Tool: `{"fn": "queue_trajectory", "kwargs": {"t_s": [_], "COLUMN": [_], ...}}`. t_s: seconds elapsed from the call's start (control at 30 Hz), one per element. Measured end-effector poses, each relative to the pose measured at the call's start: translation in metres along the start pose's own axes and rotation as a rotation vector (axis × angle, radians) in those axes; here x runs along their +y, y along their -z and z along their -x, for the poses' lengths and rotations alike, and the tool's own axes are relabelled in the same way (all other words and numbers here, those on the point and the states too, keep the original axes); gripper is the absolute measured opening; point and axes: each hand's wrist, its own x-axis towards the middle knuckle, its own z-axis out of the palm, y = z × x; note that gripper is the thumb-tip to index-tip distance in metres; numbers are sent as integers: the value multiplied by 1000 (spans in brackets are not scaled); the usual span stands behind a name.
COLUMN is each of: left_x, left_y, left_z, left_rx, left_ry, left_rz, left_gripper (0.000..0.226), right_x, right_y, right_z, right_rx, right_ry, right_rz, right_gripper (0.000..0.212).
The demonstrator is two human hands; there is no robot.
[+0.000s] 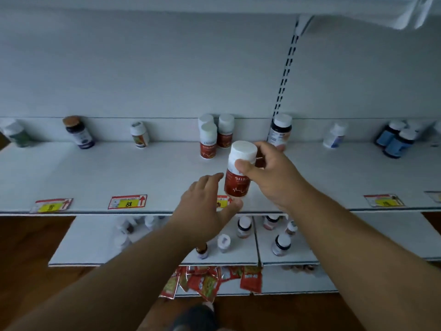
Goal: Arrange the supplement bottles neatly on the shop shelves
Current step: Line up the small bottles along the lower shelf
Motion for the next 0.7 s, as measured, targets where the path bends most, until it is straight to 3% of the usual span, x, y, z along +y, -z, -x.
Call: {"fn": "queue_trajectory", "kwargs": {"t_s": [0.2,0.3,0.4,0.57,0.7], "left_x": [-35,-53,-61,-83,-91], "left_y": [10,23,35,31,33], "left_z": [-43,-76,-118,-149,-163], "left_rx": [29,126,188,109,152], "left_ry": [151,89,-30,-98,-134], "left_rz": [-186,-245,-316,-360,-343], "left_gripper": [85,80,82,82,77], "right_x": [3,6,16,41,38], "right_y": [-30,-44,-46,-60,-65], "right_z": [-68,-107,-144,-173,-191], "right_rx": [-117,-127,-27,-28,-44], "right_ry": [9,-16,-25,-31,10], "right_rz": [277,340,338,416,451], "right_gripper": [51,51,52,49,45]}}
